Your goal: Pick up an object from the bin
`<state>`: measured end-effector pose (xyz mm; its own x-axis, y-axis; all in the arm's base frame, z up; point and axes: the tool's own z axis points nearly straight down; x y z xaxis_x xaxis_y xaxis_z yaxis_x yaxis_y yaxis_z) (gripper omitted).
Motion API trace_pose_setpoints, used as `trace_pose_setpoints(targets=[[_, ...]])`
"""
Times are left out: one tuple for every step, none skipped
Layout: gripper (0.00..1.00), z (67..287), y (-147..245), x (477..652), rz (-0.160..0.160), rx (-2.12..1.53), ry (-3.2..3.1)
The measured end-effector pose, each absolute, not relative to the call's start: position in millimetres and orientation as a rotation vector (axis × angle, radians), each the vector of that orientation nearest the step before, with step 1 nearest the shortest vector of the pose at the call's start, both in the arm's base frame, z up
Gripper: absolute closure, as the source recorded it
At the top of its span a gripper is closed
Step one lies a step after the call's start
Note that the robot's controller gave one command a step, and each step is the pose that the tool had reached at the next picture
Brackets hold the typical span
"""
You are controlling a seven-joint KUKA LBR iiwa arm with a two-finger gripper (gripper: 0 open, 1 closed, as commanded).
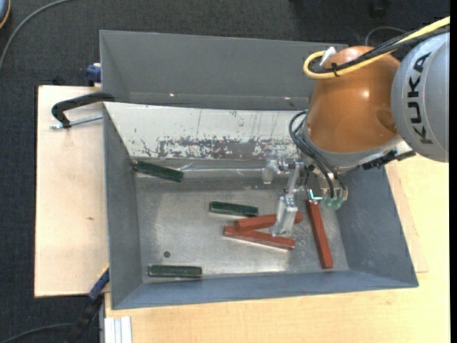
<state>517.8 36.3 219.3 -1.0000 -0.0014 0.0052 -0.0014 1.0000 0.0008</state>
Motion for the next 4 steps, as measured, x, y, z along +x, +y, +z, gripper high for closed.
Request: trace_pose_setpoints(targets=[[0.00, 66.2, 45.0, 546.9, -0.002, 0.008, -3.137], [0.00, 102.6, 18.3, 553.7, -0.002, -0.075, -3.149], [0.00, 102.5, 43.0, 548.1, -0.004, -0.239, -3.135], [0.00, 69.9, 52.7, 547.5, -0.002, -0.422, -3.110]])
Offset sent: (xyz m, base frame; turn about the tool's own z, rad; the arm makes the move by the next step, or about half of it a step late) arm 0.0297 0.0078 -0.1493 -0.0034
